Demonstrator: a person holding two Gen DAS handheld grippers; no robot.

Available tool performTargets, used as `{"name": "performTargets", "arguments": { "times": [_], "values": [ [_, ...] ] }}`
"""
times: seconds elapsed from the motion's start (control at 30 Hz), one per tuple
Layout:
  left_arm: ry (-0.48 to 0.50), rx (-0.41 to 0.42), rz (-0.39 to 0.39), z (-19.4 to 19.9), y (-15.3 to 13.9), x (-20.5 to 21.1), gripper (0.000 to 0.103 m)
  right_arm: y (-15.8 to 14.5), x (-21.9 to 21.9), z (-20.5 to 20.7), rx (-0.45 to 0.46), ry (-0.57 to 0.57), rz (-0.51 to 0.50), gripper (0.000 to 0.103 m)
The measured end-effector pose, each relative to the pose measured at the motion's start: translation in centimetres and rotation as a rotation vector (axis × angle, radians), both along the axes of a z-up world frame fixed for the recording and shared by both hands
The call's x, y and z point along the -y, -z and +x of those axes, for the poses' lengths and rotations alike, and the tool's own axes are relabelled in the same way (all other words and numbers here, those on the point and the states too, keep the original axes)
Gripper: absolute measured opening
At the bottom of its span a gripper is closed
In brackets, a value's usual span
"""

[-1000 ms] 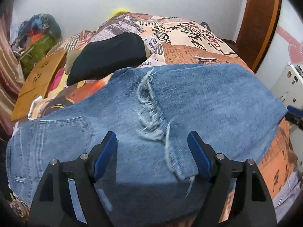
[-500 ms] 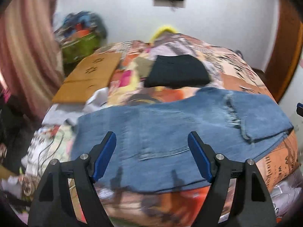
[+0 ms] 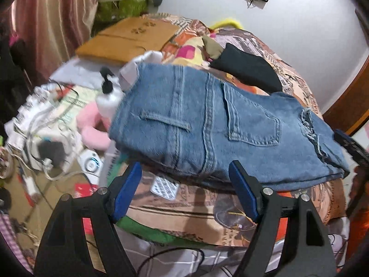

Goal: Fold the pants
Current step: 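Grasp the jeans waistband with the left tool and lift it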

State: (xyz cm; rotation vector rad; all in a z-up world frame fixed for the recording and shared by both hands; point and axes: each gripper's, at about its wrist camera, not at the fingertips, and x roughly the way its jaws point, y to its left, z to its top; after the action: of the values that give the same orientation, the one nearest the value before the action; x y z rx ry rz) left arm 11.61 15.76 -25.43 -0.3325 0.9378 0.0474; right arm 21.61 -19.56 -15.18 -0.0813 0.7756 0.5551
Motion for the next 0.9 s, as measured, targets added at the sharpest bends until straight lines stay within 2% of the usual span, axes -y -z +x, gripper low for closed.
{"name": "performTargets", "arguments": {
  "times": [0.13, 0.23, 0.63, 0.77, 0.9],
  "values": [
    [0.001, -0.032, -0.083, 0.5, 1.8, -0.1, 0.078, 2.0, -1.2, 0.7, -0.06, -0.004, -0.04, 0.056],
    [-0.009, -0.032, -0.115, 0.6, 2.5, -0.4, 0.078, 3.3, -1.7, 1.0, -0.108, -0.008, -0.073, 0.056],
    [-0.084, 0.023, -0.257, 2.2, 4.6, -2.5, 0.081, 3.7, -1.9, 1.1, -0.117, -0.014, -0.078, 0.056],
    [-0.103, 0.019, -0.257, 3.9, 4.9, -2.8, 0.081, 3.7, -2.1, 1.2, -0.121, -0.019, -0.077, 0.057],
    [-0.122, 0.014, -0.209, 5.1, 4.7, -2.6, 0.078, 3.7, -1.9, 1.4, -0.124, -0.02, -0.071, 0.057]
  ]
}}
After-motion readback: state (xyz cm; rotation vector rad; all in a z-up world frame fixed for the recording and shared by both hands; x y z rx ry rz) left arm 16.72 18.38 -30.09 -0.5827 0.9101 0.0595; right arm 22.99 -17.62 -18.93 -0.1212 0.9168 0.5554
